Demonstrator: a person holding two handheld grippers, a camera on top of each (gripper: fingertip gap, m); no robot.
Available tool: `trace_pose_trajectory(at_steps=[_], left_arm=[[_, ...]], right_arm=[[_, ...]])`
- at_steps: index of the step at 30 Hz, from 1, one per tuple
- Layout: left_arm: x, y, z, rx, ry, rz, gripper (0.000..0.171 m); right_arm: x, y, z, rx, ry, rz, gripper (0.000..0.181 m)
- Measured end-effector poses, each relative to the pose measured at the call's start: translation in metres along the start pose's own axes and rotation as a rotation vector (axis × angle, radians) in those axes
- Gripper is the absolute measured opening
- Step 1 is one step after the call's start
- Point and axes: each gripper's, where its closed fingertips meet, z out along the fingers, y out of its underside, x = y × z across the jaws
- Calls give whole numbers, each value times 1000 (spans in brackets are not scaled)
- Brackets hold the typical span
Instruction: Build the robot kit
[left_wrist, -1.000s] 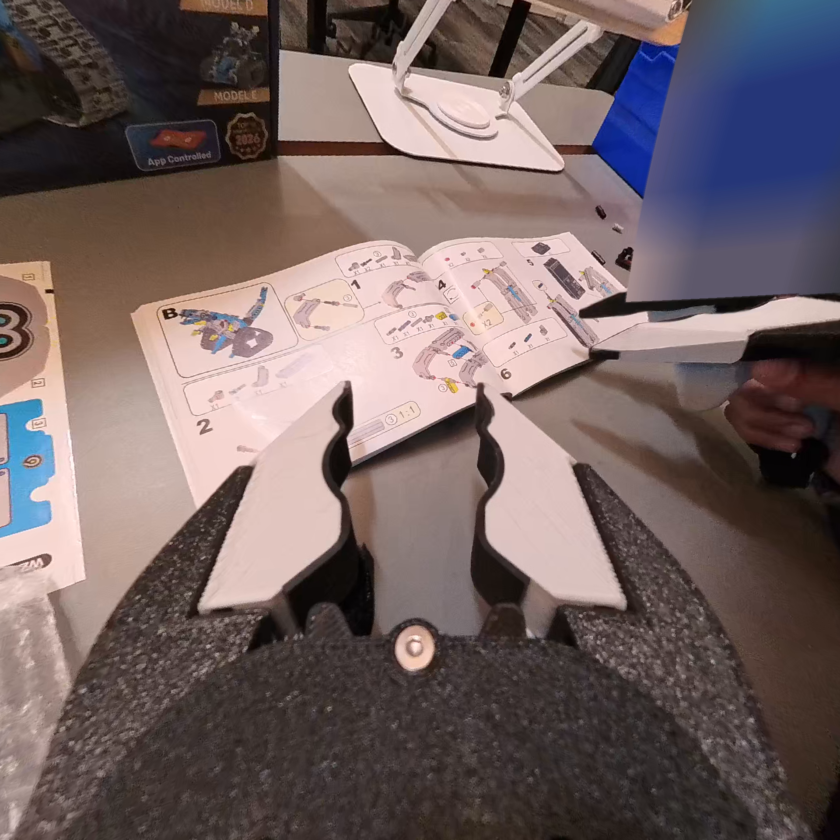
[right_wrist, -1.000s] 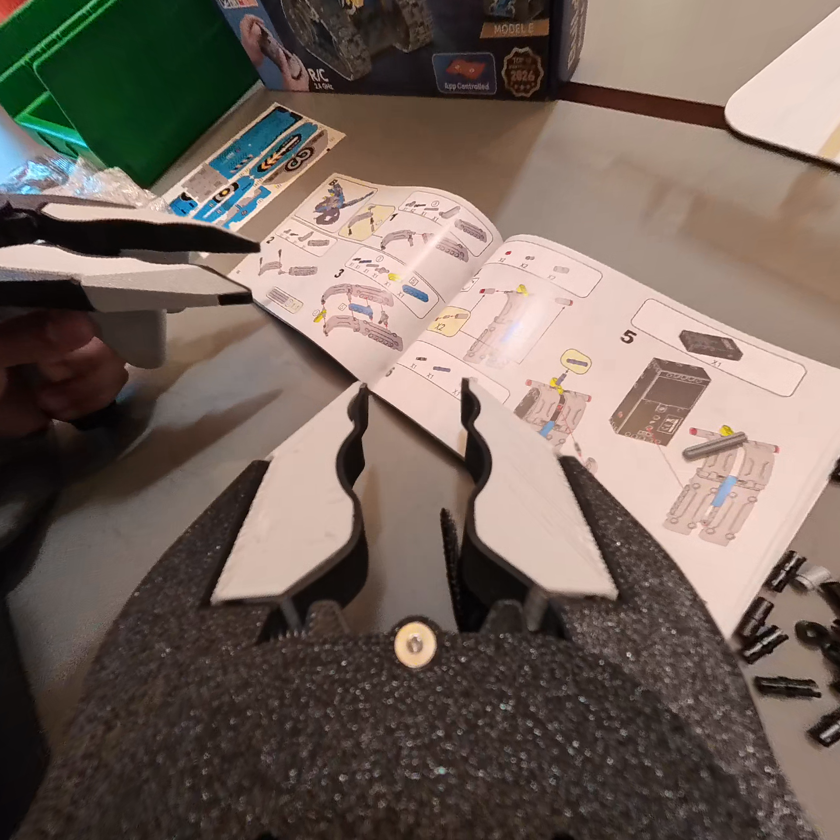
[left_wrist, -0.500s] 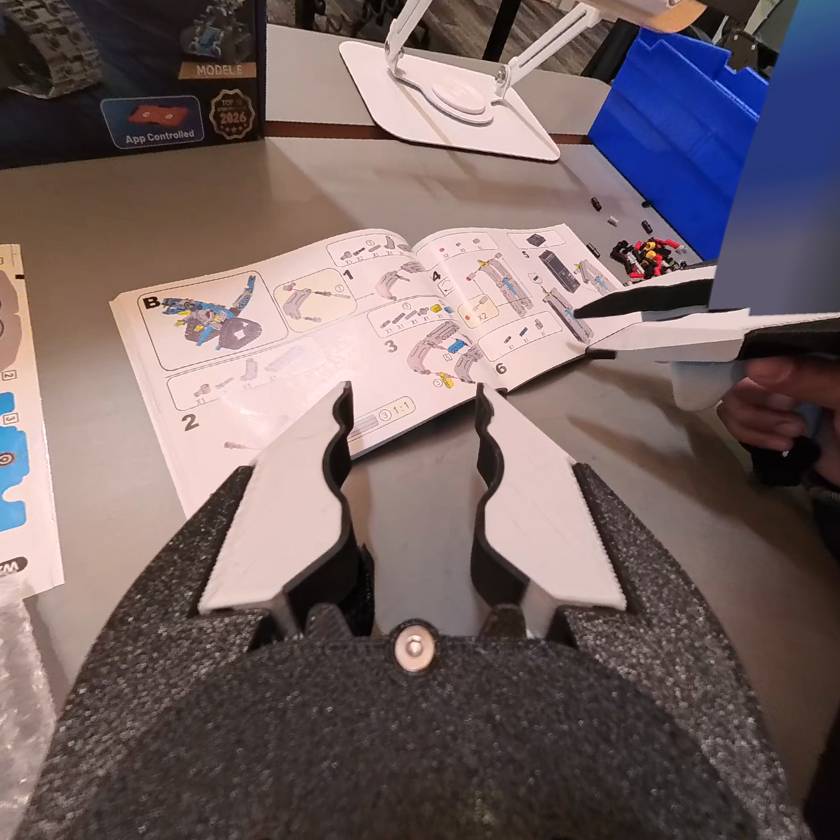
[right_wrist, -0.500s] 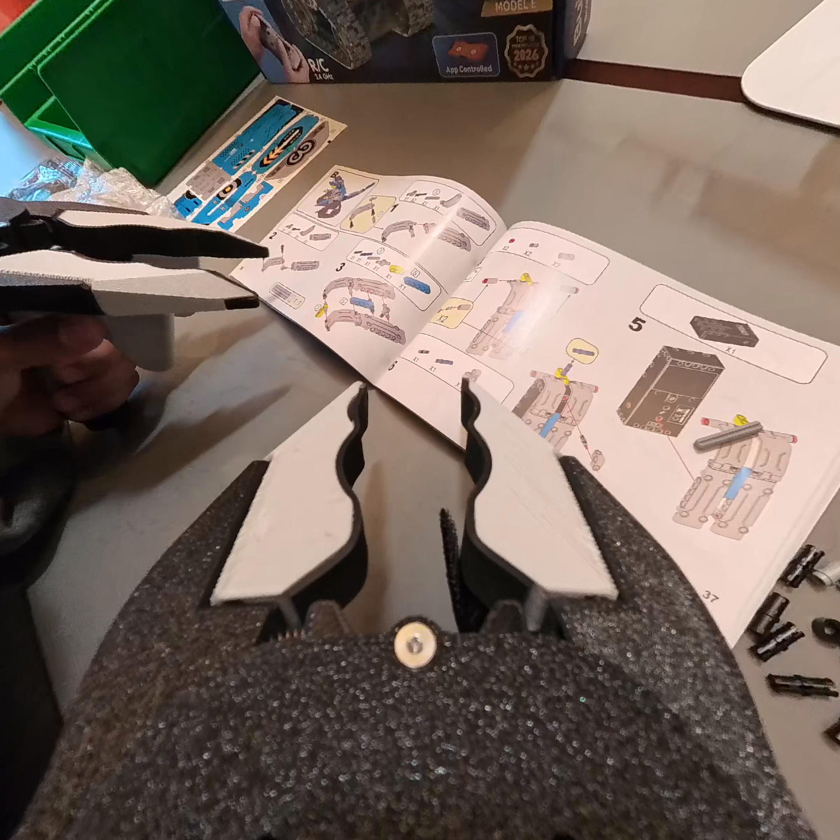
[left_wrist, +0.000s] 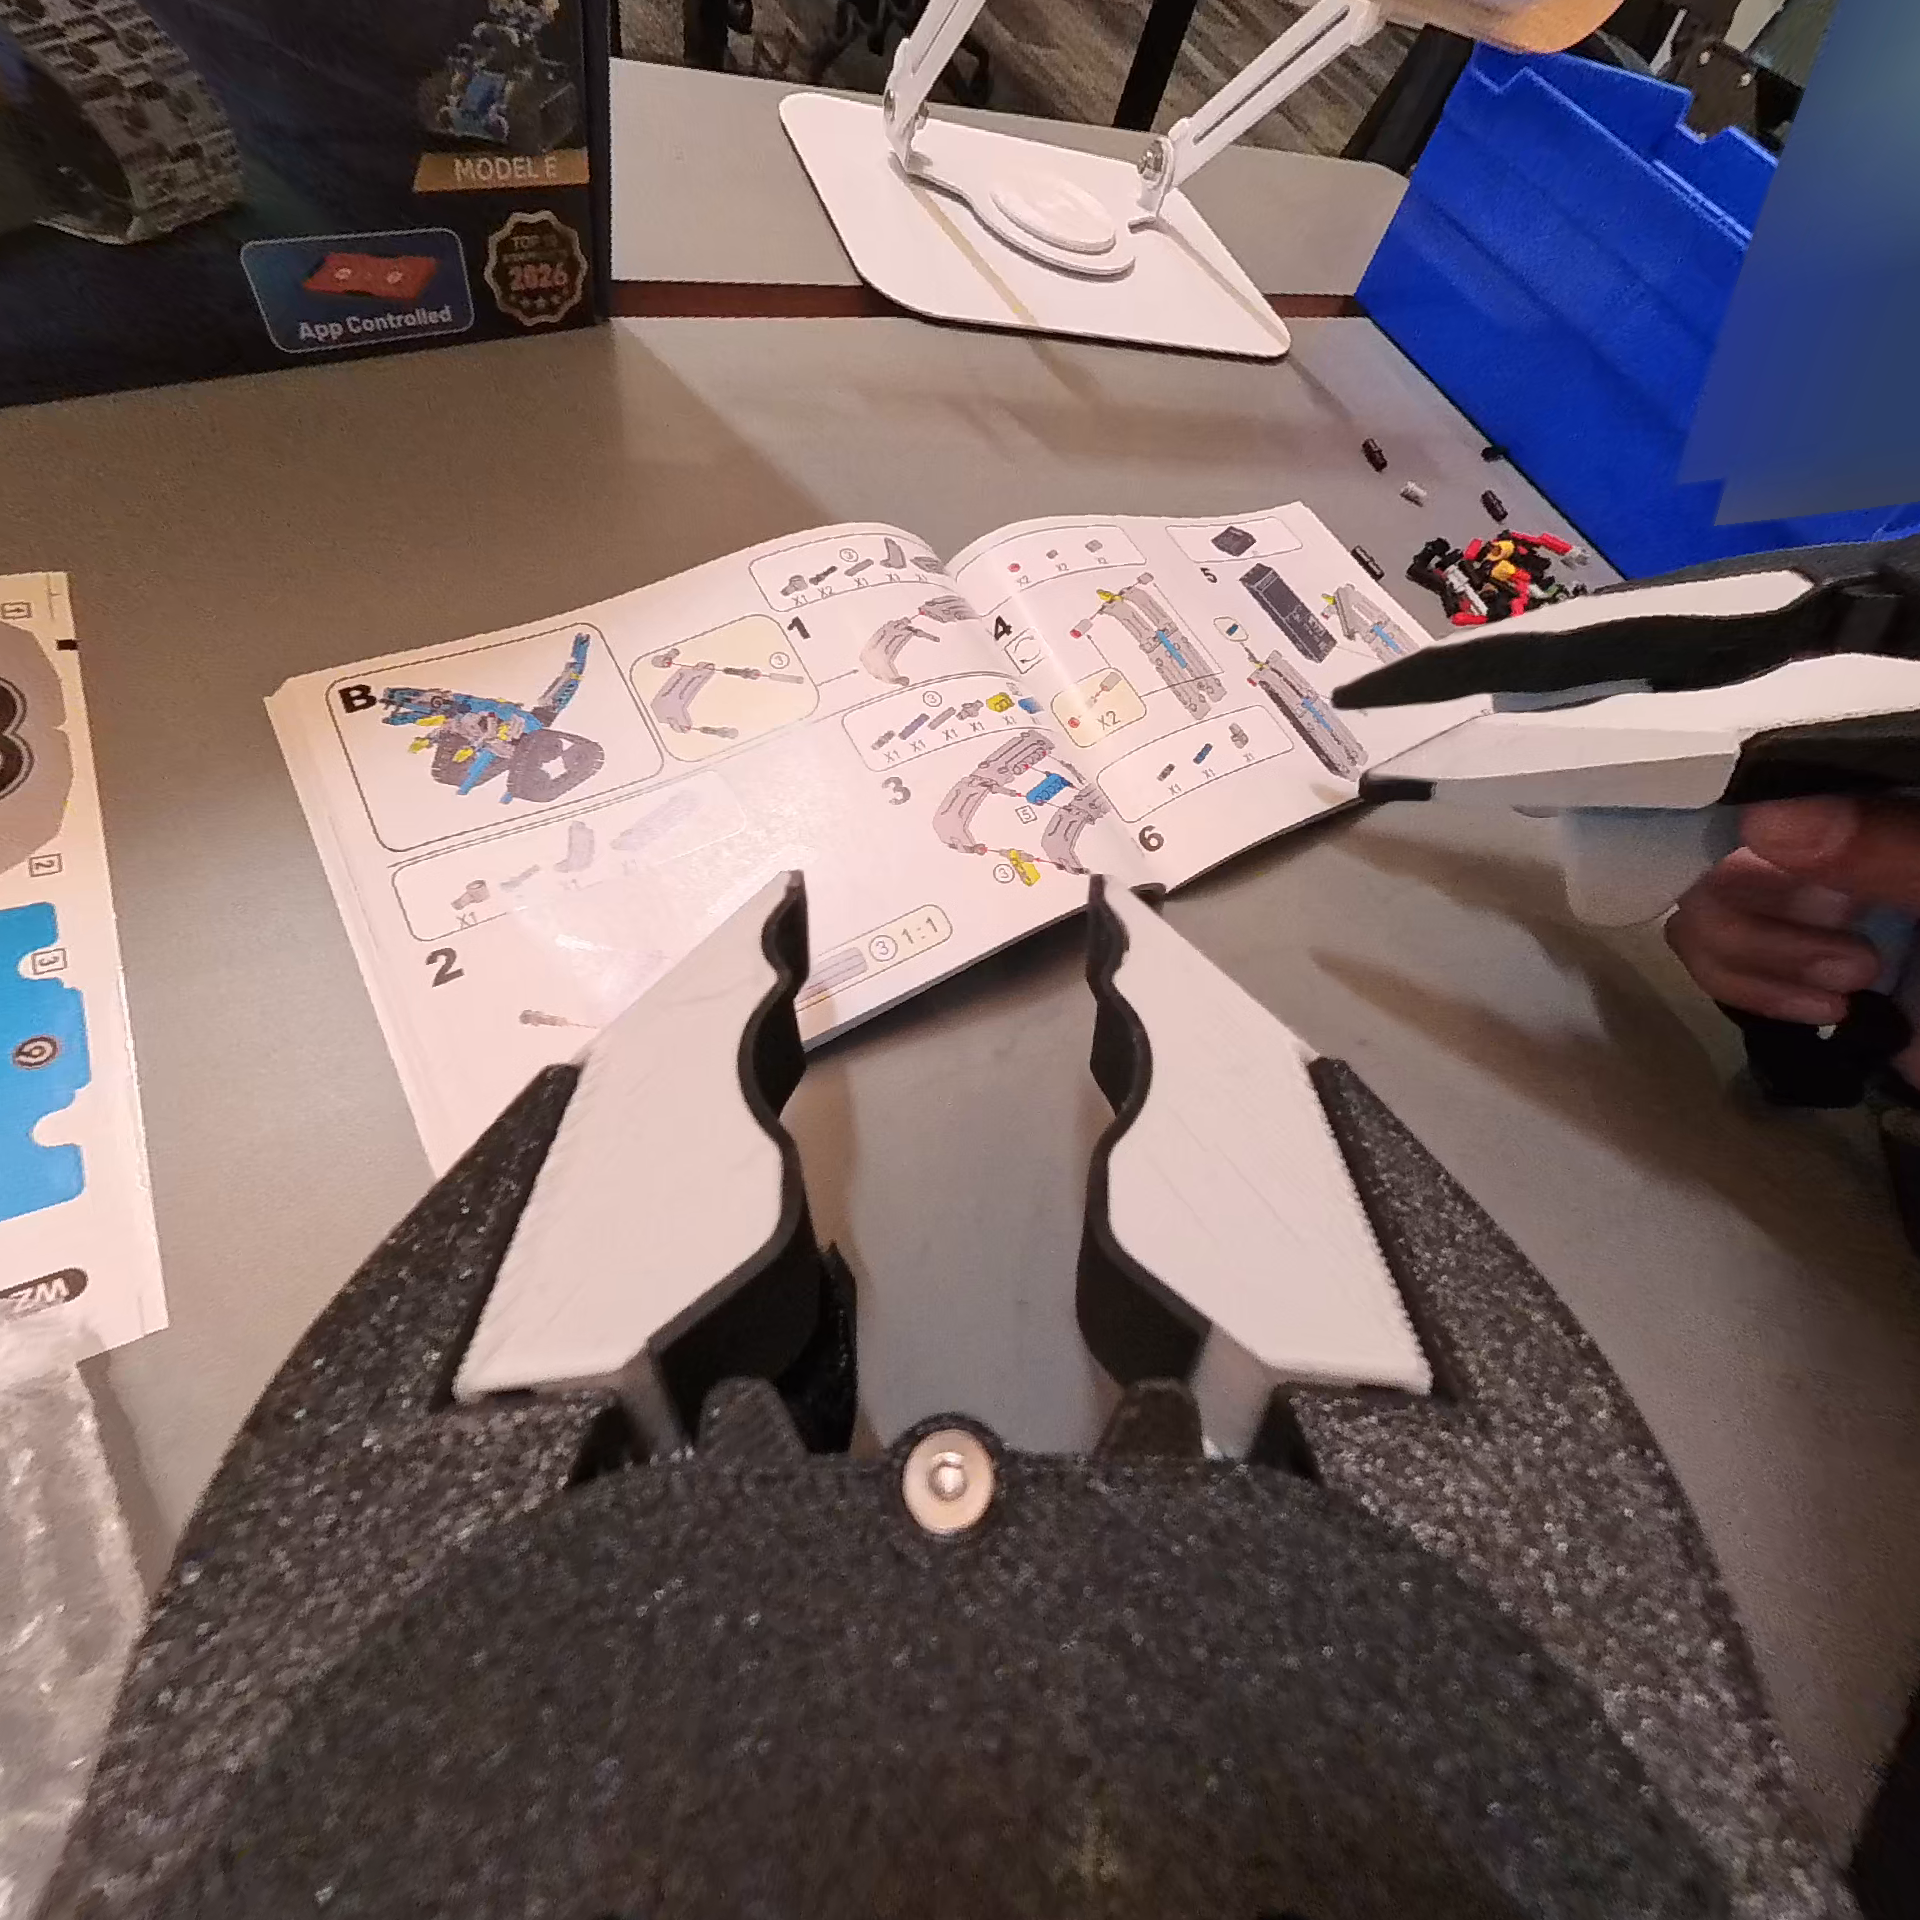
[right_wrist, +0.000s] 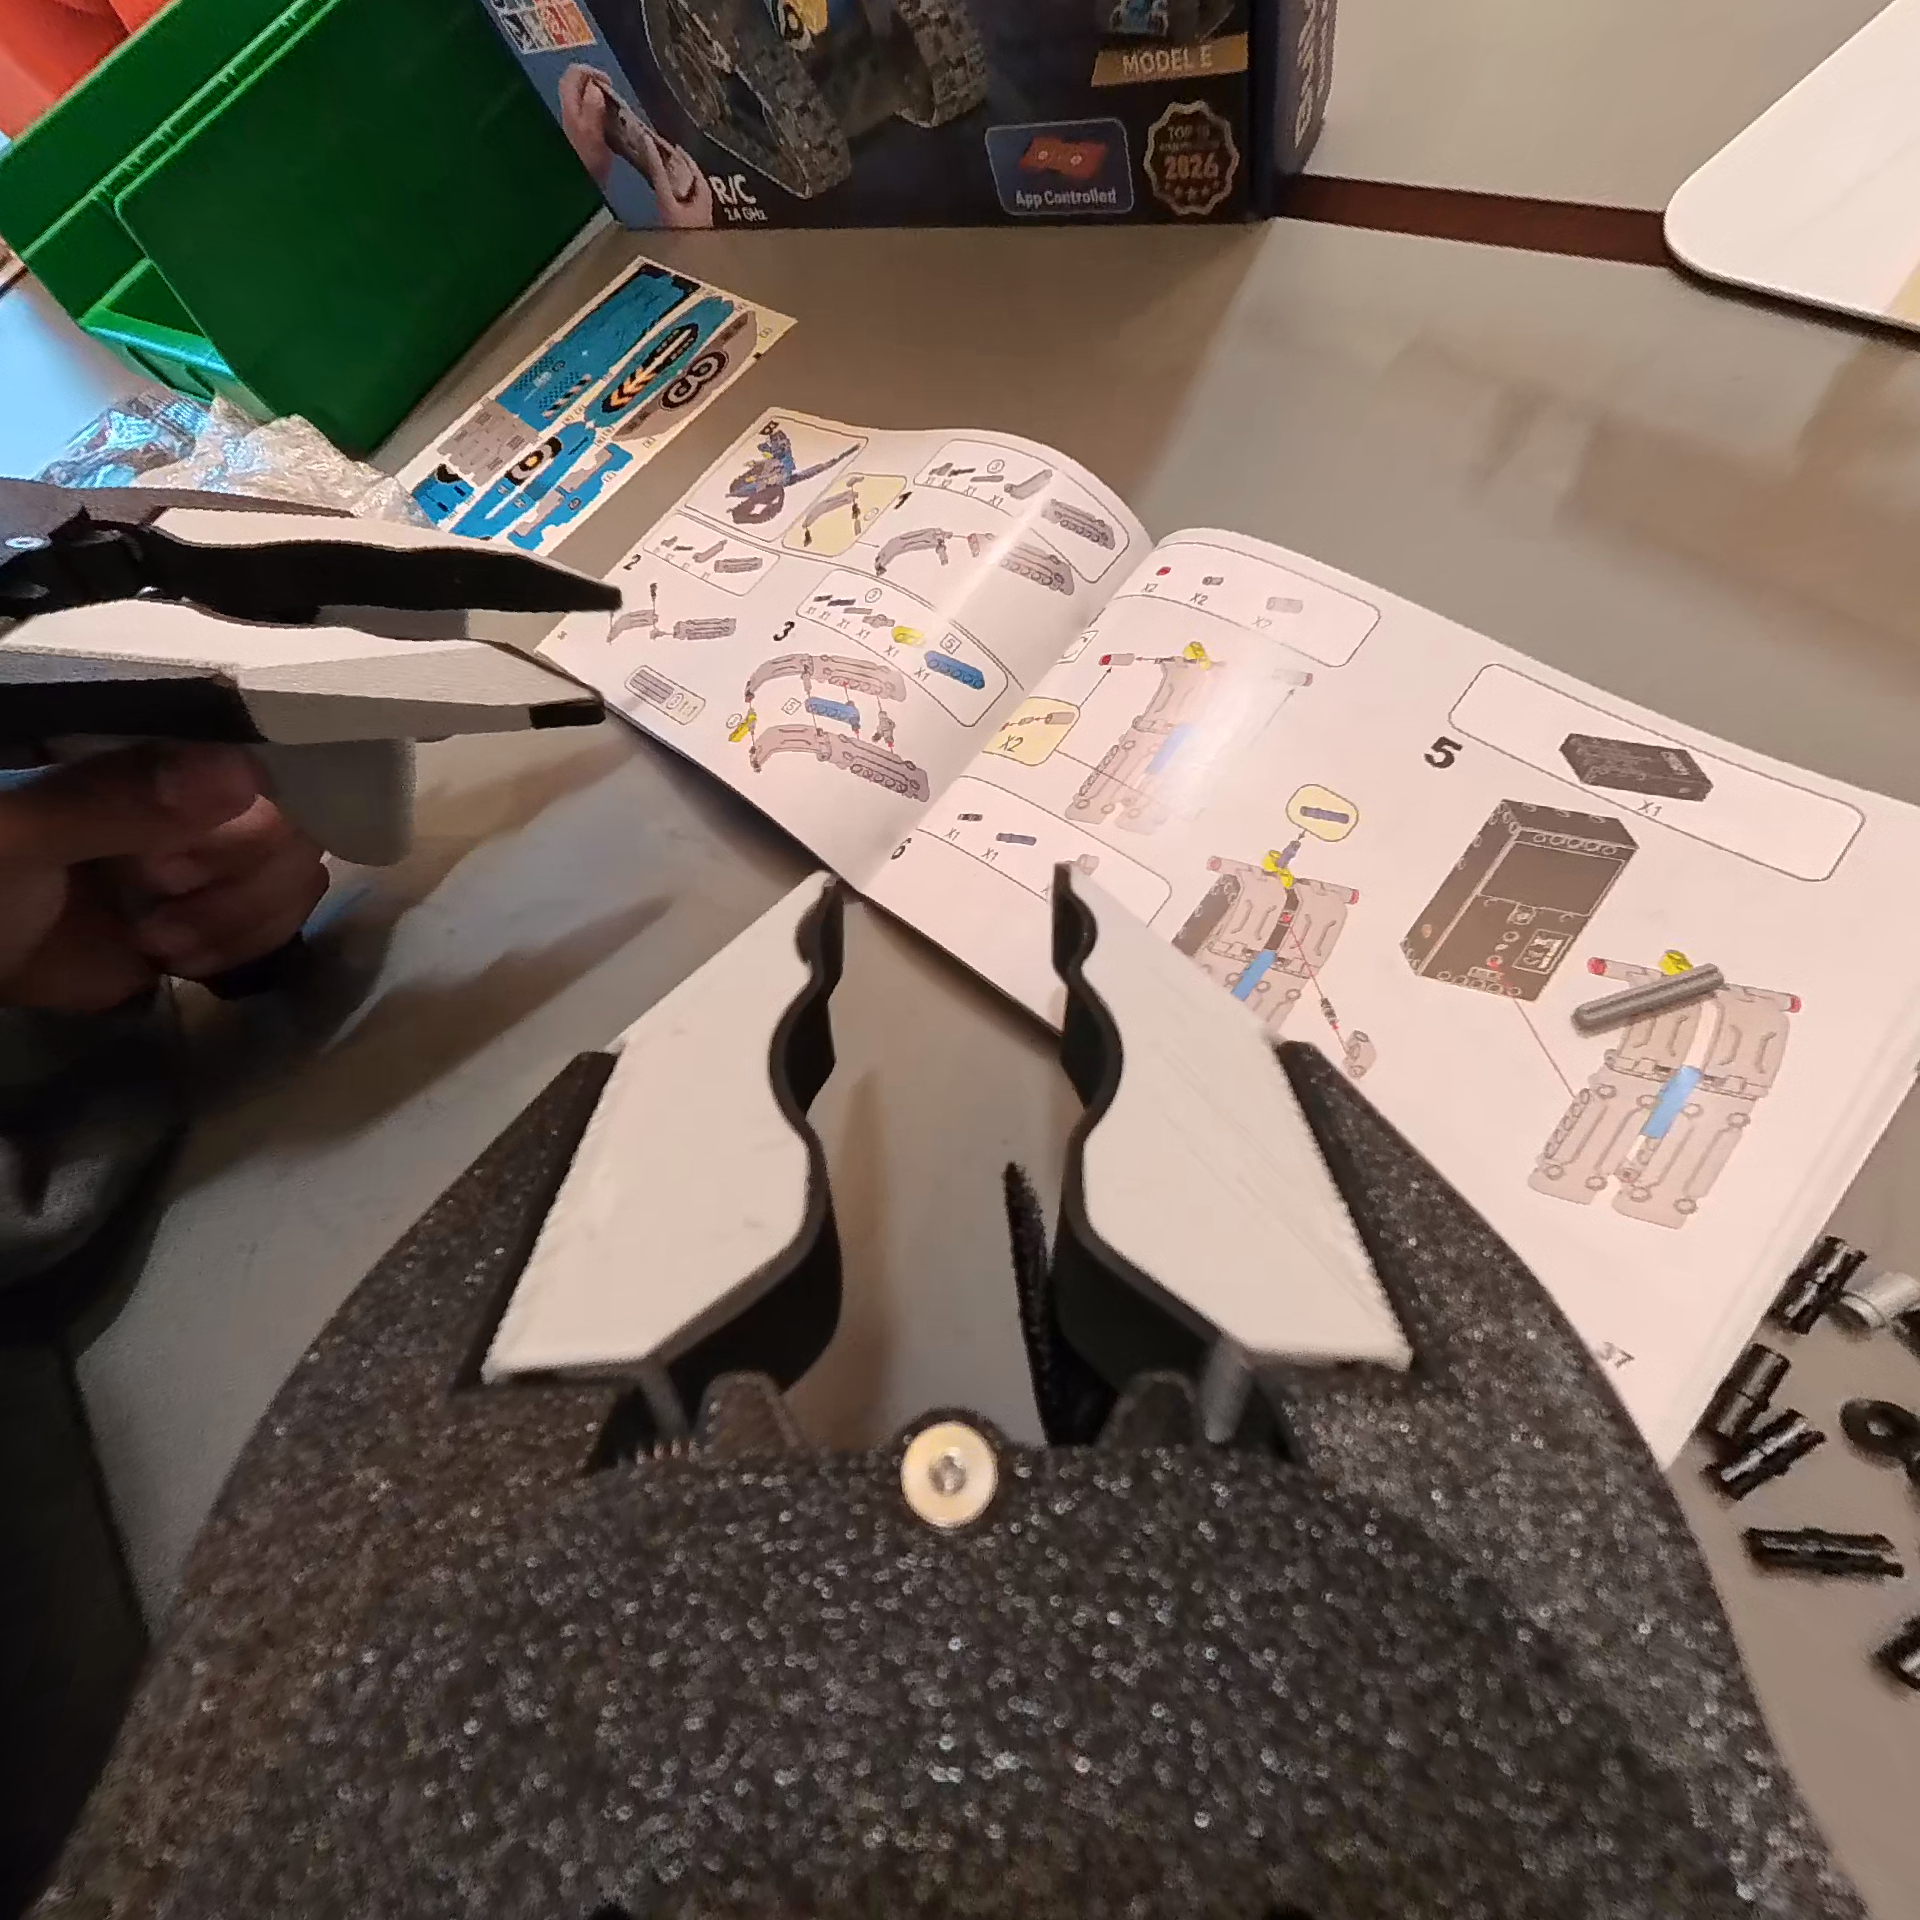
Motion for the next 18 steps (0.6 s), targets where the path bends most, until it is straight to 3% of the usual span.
trace_pose_trajectory(at_steps=[18], left_arm=[[-5, 6, 3, -22, 5, -24, 53]], right_arm=[[2, 4, 3, -10, -3, 16, 38]])
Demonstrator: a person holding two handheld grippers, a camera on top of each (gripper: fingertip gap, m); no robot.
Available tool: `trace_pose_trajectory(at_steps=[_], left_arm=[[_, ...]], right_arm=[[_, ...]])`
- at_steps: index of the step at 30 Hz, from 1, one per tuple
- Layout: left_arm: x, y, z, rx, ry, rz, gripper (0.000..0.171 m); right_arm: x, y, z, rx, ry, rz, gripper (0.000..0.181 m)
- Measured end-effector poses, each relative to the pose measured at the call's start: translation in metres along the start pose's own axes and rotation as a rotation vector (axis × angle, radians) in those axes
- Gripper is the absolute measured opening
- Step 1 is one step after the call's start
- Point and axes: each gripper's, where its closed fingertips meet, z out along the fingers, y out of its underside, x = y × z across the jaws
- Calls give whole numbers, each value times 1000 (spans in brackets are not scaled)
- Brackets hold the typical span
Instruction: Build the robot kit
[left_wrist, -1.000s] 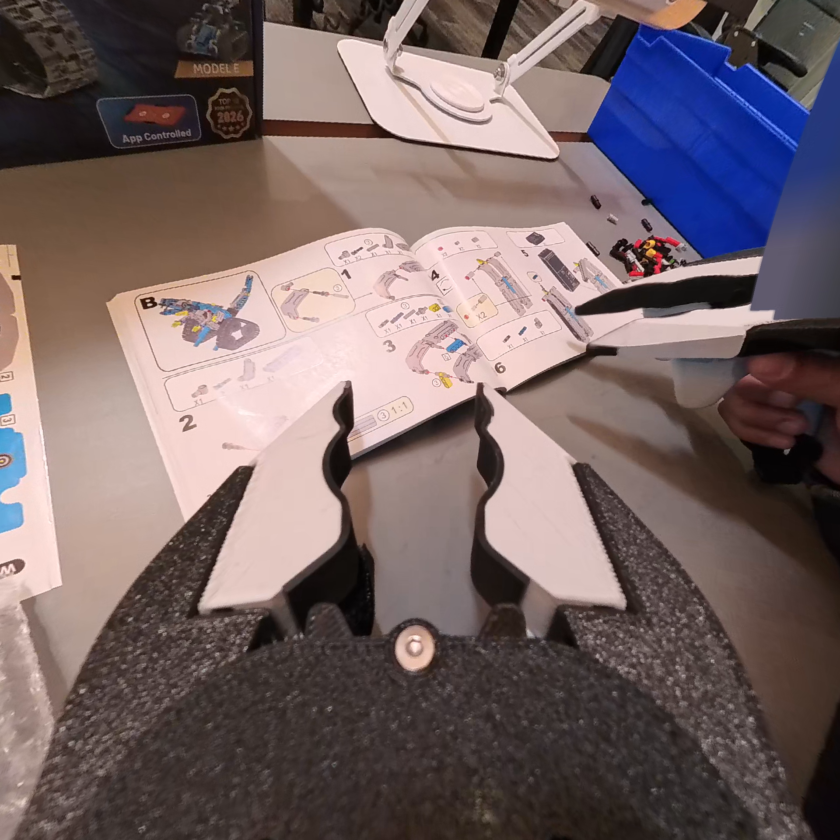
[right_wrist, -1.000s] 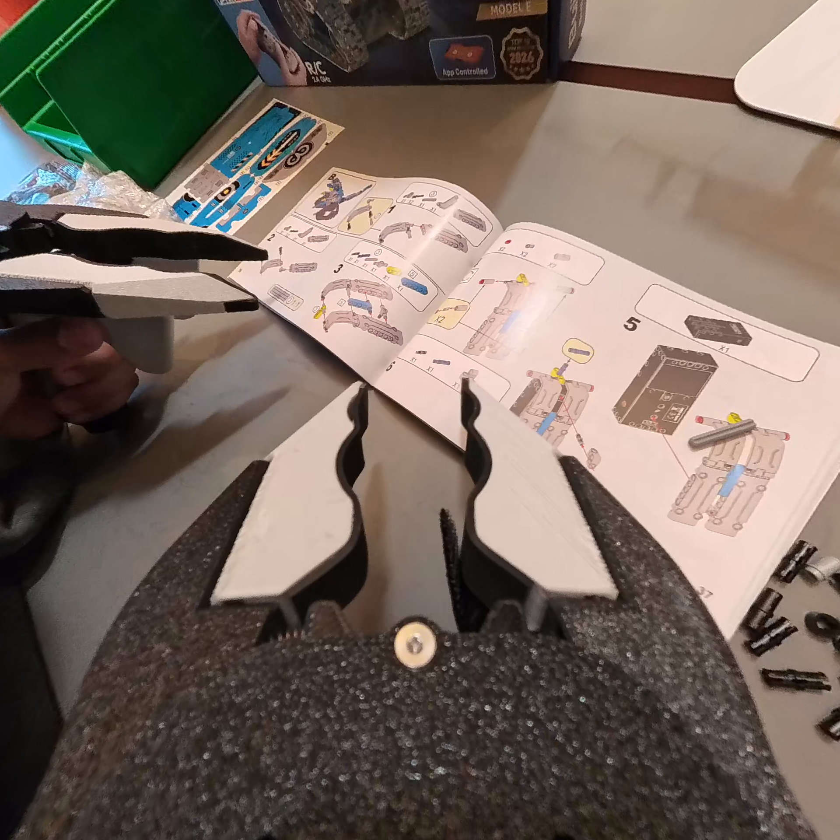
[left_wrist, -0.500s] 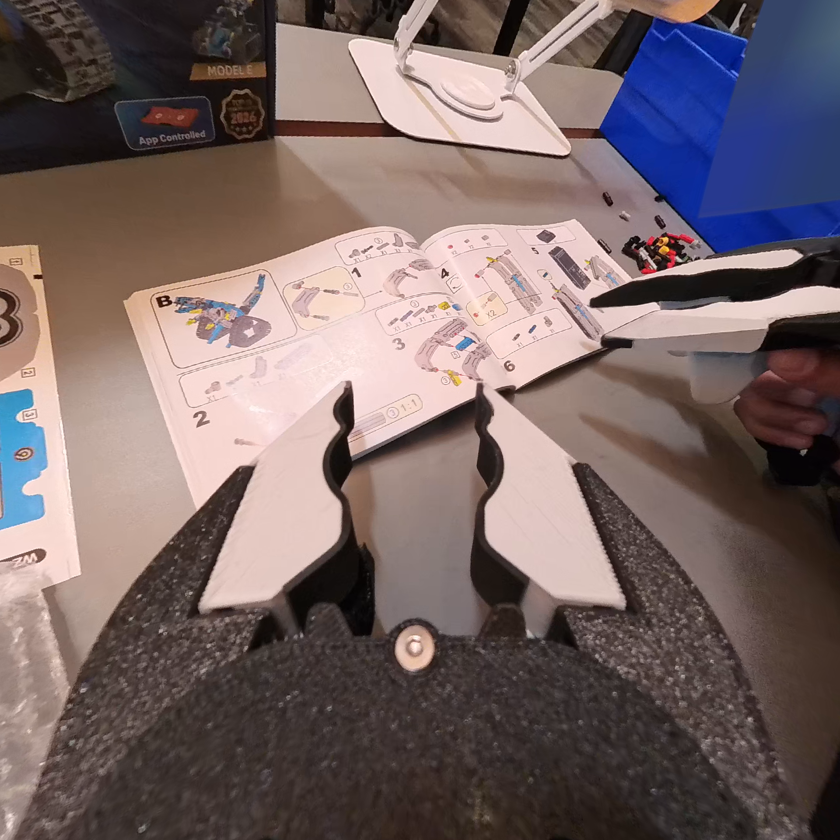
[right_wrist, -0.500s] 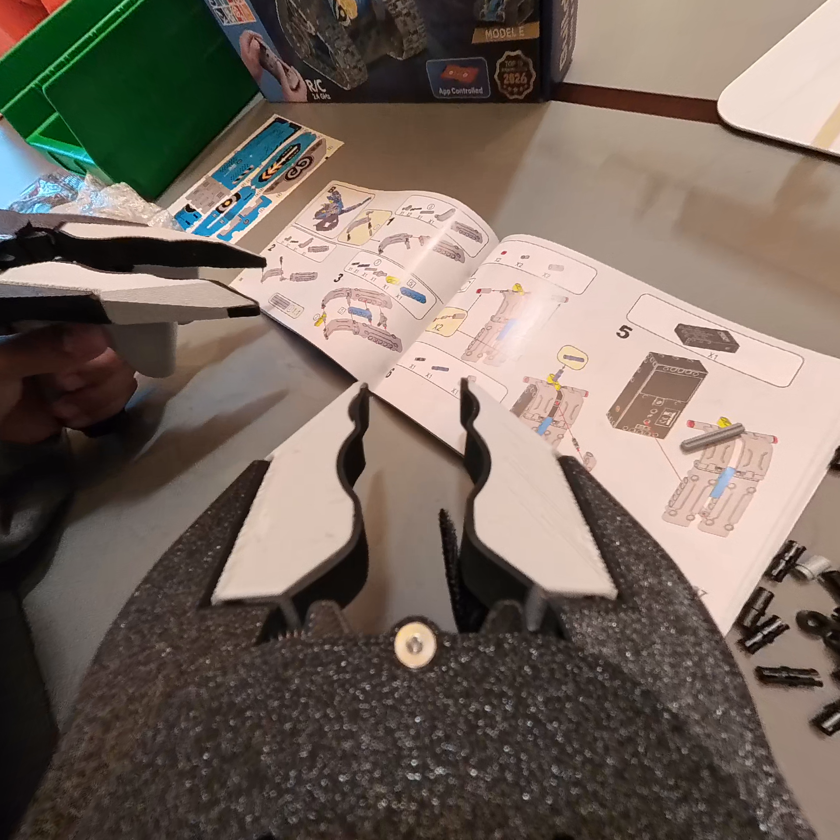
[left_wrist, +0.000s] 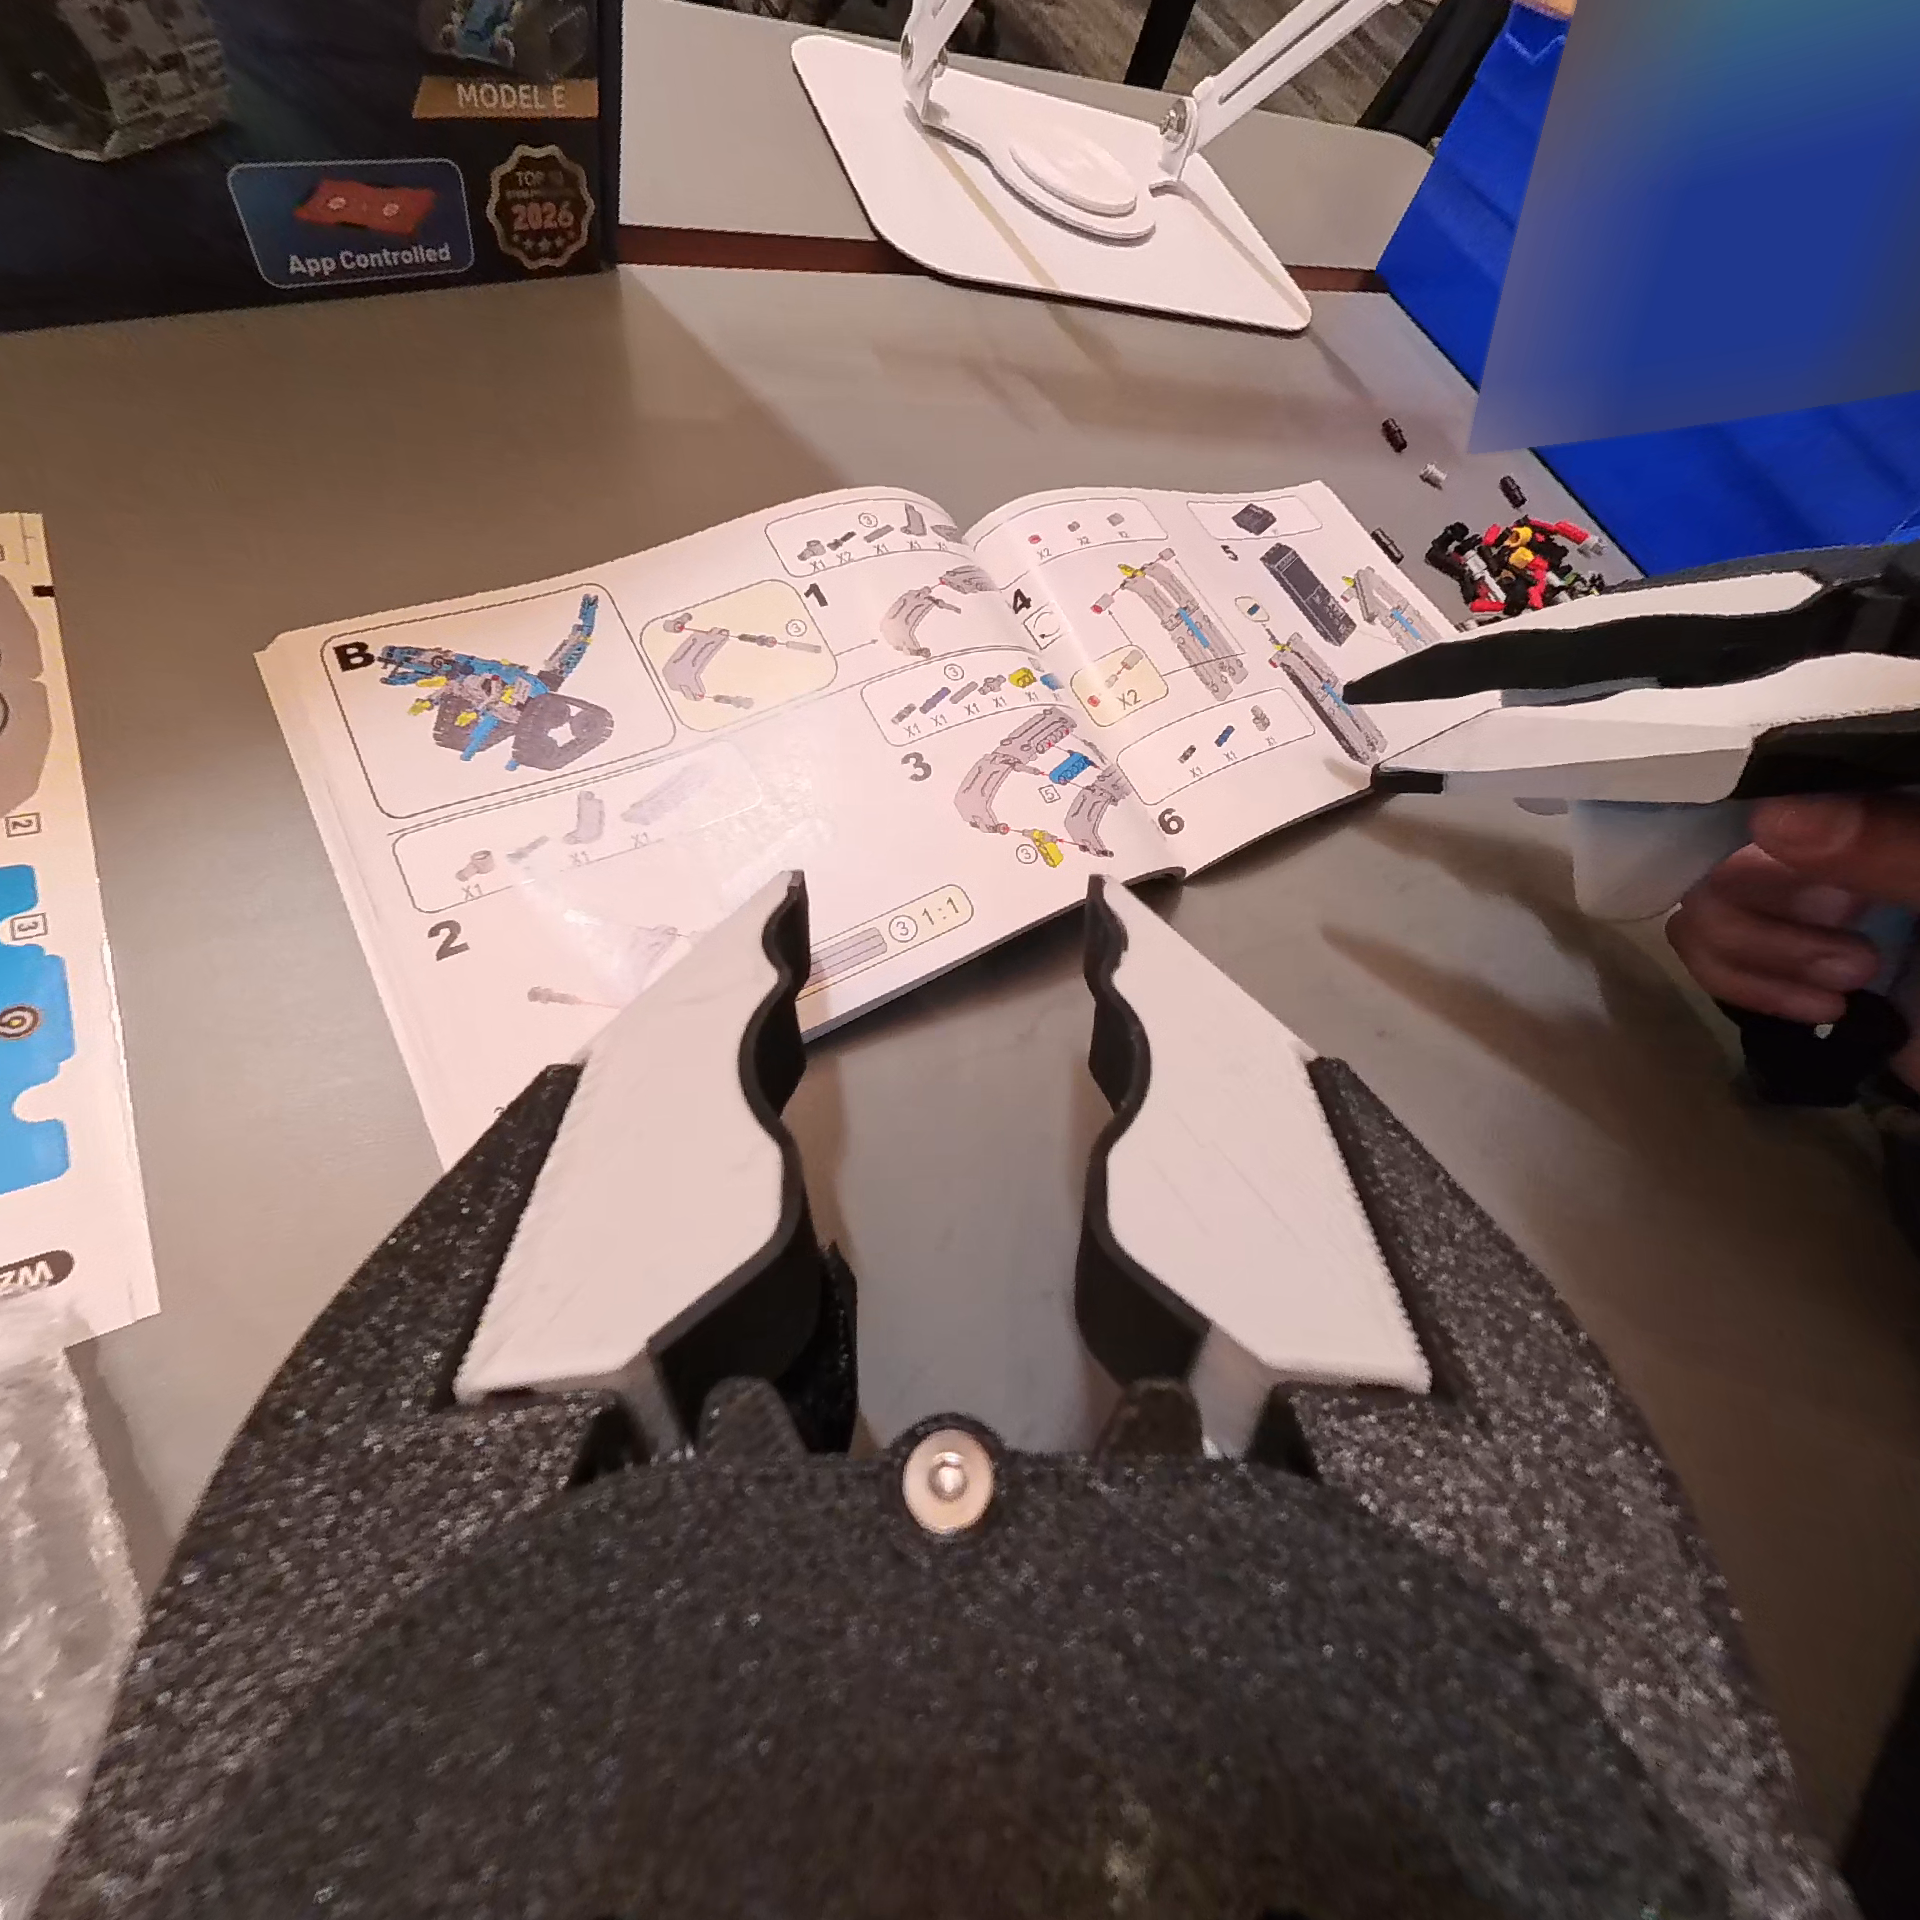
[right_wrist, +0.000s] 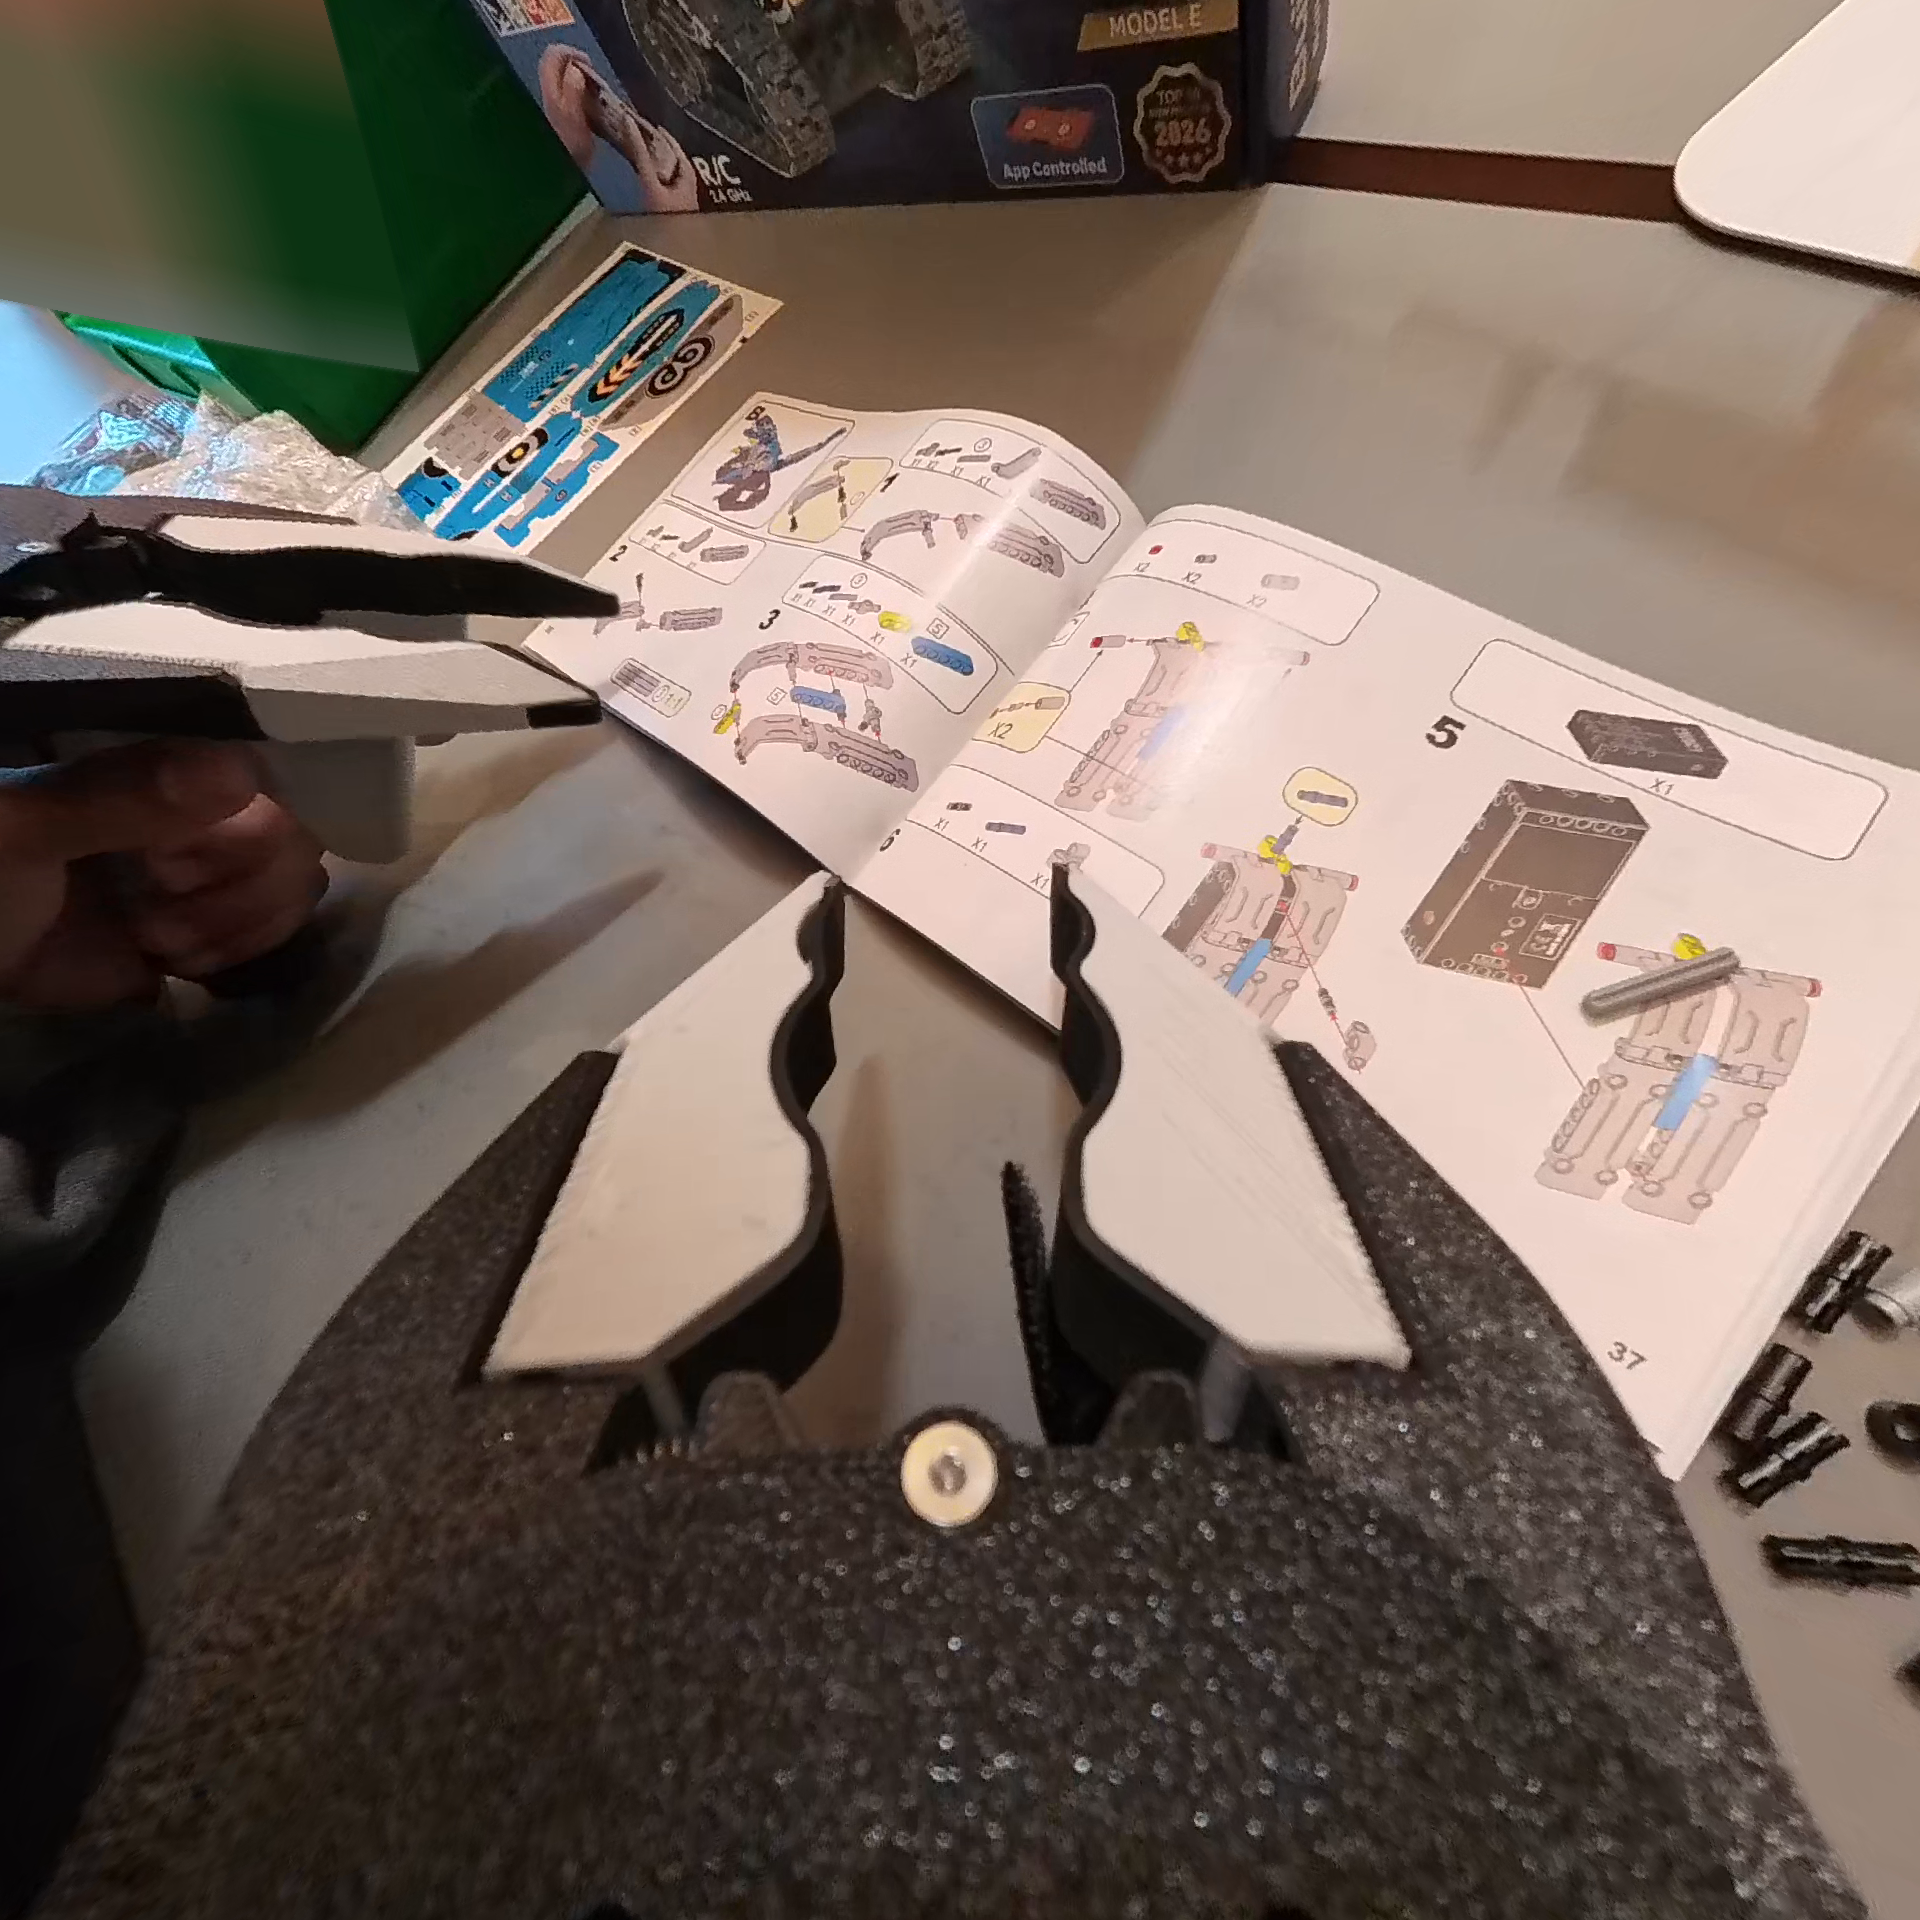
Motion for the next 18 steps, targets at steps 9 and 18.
trace_pose_trajectory(at_steps=[9, 18], left_arm=[[0, -3, 1, 6, -3, 8, 52], [15, -13, -4, 48, -1, 69, 50]], right_arm=[[15, -49, -71, 222, 161, -89, 36], [118, 130, -294, -93, 922, 67, 32]])
